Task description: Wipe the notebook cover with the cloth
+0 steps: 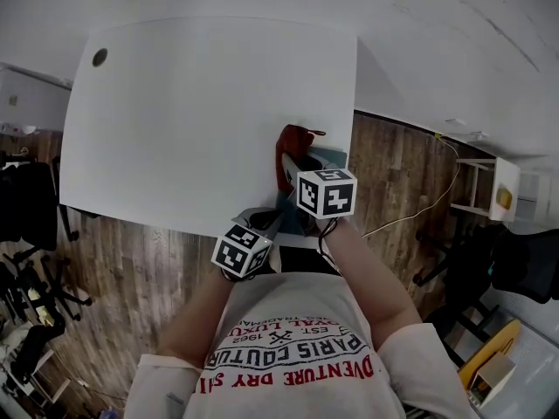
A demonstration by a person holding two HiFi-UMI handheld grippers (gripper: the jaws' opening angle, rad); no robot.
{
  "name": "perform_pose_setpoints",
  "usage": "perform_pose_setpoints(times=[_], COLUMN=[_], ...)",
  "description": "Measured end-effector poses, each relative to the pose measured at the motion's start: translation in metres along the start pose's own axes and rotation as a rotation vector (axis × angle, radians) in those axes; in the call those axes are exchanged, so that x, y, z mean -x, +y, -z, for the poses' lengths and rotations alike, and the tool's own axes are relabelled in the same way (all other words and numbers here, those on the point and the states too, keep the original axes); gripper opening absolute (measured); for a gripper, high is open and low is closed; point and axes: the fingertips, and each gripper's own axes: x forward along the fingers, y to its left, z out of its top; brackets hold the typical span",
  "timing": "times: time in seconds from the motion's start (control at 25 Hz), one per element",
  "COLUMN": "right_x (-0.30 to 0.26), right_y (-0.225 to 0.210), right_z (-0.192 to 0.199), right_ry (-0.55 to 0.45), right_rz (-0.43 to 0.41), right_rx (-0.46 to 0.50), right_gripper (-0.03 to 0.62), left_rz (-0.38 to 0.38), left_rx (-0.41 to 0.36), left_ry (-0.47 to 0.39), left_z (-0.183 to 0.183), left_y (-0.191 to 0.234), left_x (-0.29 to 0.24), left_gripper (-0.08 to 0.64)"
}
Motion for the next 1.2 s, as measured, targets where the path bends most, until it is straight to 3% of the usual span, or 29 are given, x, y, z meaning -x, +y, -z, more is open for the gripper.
perform_pose_setpoints(times=[0.28, 0.56, 0.92, 1.2], right_x=[0.012, 0.036, 0.068, 0.092], right_y=[-0.019, -0.051, -0.082, -0.108], right_z=[0.004, 0.010, 0.016, 0.025], right_ry=[0.003, 0.003, 0.007, 0.002], right_rz=[0.043, 0.100, 0.189, 0.262], right_rx=[-0.002, -0.015, 0.063, 0.054], right_gripper=[0.078, 0.078, 0.080, 0.080], left_rz=[0.007, -0.029, -0.029, -0.035], left_rx=[0.016, -0.015, -0.015, -0.022], left_ry=[0.001, -0.017, -0.018, -0.021], left_z=[0.003, 0.003, 0.003, 0.004], left_y=[0.001, -0.001, -0.001, -0.002], left_x=[0.002, 0.002, 0.002, 0.004], left_gripper=[0.009, 0.009, 0.009, 0.009])
